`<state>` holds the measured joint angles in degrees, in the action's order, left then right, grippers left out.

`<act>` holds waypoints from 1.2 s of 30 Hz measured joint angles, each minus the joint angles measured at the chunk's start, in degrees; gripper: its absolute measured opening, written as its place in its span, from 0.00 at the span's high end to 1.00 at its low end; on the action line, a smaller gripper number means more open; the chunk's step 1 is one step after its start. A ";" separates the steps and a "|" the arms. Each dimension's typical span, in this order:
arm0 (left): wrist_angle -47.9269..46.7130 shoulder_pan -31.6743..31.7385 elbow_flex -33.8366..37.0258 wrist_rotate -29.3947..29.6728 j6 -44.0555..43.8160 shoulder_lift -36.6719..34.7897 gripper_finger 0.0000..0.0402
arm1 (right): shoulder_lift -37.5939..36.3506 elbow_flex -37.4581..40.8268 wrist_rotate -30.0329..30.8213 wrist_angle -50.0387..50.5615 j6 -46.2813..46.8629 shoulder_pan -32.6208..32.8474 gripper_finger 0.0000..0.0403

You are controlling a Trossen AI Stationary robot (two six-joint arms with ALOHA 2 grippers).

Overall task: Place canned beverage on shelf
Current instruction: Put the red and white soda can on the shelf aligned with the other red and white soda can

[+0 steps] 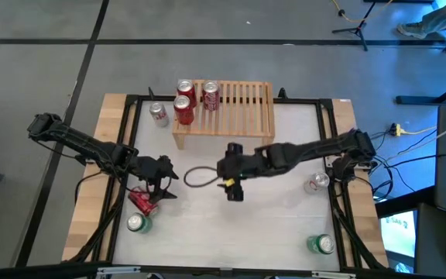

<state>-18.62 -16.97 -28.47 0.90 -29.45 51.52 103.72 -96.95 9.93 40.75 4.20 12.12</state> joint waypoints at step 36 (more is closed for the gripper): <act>-45.43 -11.42 -15.06 2.74 -18.78 0.50 0.04 | 0.00 28.37 -0.46 -33.87 1.43 6.62 0.19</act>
<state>-64.05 -28.39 -43.53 3.64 -48.23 52.02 103.72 -68.58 9.47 6.87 5.63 18.74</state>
